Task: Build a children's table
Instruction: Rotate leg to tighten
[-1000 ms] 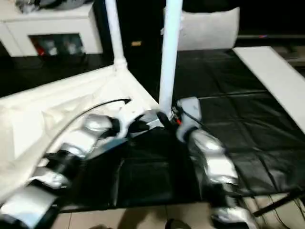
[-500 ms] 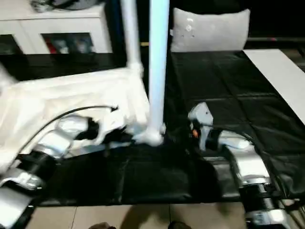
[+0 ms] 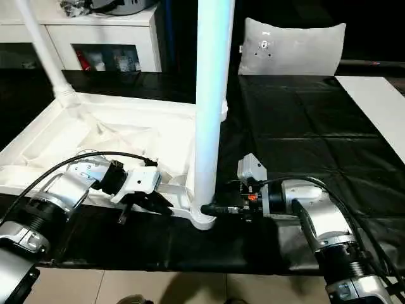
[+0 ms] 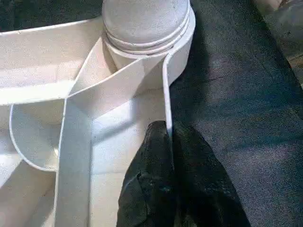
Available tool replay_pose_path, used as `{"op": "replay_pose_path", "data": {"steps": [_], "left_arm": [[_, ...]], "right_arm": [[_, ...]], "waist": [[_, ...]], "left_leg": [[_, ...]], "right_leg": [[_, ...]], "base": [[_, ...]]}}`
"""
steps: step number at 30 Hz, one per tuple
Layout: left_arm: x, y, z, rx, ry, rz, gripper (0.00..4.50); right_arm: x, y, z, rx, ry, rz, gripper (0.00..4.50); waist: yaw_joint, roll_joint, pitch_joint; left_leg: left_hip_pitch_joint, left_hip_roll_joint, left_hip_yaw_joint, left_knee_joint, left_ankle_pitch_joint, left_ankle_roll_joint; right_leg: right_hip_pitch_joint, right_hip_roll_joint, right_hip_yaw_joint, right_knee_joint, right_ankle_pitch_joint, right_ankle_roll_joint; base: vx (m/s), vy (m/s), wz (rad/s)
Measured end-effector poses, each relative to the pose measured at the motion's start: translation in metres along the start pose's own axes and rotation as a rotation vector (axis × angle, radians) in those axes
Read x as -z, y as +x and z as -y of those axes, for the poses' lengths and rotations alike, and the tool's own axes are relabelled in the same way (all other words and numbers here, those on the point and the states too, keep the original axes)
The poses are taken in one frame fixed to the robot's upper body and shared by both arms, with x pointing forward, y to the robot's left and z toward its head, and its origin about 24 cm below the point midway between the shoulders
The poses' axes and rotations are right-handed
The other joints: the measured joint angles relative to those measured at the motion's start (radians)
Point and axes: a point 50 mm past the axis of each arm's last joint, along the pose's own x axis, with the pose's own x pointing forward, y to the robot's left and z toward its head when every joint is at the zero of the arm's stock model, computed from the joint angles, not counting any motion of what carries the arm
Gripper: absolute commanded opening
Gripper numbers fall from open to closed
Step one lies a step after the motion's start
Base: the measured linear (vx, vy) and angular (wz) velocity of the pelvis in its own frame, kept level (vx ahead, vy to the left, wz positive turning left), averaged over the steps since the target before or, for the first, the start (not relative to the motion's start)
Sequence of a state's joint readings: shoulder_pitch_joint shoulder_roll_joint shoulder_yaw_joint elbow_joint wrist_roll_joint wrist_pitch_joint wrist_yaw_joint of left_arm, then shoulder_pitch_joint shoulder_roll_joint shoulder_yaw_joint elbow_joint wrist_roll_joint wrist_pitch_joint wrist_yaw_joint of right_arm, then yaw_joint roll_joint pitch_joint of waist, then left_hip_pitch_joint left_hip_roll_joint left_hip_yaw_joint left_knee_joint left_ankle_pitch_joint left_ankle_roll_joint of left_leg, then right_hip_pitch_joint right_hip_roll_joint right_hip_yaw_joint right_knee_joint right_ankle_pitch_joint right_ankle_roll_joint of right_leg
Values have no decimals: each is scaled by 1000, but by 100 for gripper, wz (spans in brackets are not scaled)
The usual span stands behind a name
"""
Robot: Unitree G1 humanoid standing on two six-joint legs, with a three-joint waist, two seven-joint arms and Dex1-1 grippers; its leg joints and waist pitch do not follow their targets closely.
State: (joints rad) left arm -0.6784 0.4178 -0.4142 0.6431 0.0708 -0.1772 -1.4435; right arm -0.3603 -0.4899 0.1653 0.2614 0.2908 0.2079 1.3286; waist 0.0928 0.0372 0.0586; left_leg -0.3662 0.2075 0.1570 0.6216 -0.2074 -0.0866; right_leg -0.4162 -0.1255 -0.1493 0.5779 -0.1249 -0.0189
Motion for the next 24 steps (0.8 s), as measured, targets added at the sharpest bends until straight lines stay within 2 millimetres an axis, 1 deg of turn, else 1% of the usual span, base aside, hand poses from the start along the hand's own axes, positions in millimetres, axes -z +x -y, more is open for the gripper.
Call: {"op": "replay_pose_path", "data": {"steps": [2, 3, 4, 6, 14, 17, 19, 22, 23, 24], "left_arm": [[0, 0, 0, 3, 3, 0, 0], [0, 0, 0, 4, 3, 0, 0], [0, 0, 0, 4, 4, 0, 0], [0, 0, 0, 4, 8, 0, 0], [2, -1, -1, -3, -1, 1, 0], [2, 2, -3, -30, -50, 12, 0], [1, 3, -6, -70, -104, 12, 0], [2, 2, -8, -139, -179, 2, 0], [2, 3, -10, -169, -203, 3, 0], [2, 5, -12, -208, -230, 3, 0]], "right_arm": [[0, 1, 0, -9, 3, 1, 229], [1, 1, 0, -14, 9, 4, 229], [1, 2, 0, -16, 11, 5, 211], [1, 2, 0, -16, 11, 5, 198], [2, 4, 0, -9, 22, 12, 190], [4, 8, -3, 38, 63, 40, 189], [5, 9, -4, 111, 98, 62, 189], [5, 18, -3, 225, 134, 84, 189], [4, 20, -2, 268, 140, 86, 189], [3, 22, 1, 333, 158, 95, 189]], "waist": [[0, -1, 0], [0, -1, -1], [0, -1, -1], [-1, -1, -1], [-1, -1, -1], [0, 0, -1], [-2, 0, -1], [-14, 0, -1], [-23, 0, -1], [-36, 0, -1]], "left_leg": [[0, 0, 0, 0, 0, 0], [0, 0, 0, 0, 0, 0], [0, 0, 0, 0, 0, 0], [0, 0, 0, 0, 0, 0], [0, 0, 0, -1, 0, 0], [1, 0, 0, -1, 0, 0], [3, 0, 0, -1, 0, -1], [2, 0, -2, -1, 1, -1], [2, 0, -2, -1, 1, -2], [2, 0, -3, -1, 1, -2]], "right_leg": [[0, 0, 0, 0, 0, 0], [0, 0, 0, 0, 0, 0], [0, 0, 0, 0, 0, 0], [0, 0, 0, 0, 0, 0], [1, 0, 0, 0, 0, 0], [2, 0, 0, 0, 0, 1], [3, 0, 0, -1, 0, 1], [3, 0, -1, -1, -1, 1], [4, 0, -1, -2, -1, 1], [4, 0, -2, -3, -1, 1]], "base": [[0, 0, 0], [0, 0, 0], [0, 0, 0], [0, 0, 0], [0, 0, 0], [0, 0, 0], [0, 0, 0], [0, 0, 0], [0, 0, 0], [0, 0, 0]]}}
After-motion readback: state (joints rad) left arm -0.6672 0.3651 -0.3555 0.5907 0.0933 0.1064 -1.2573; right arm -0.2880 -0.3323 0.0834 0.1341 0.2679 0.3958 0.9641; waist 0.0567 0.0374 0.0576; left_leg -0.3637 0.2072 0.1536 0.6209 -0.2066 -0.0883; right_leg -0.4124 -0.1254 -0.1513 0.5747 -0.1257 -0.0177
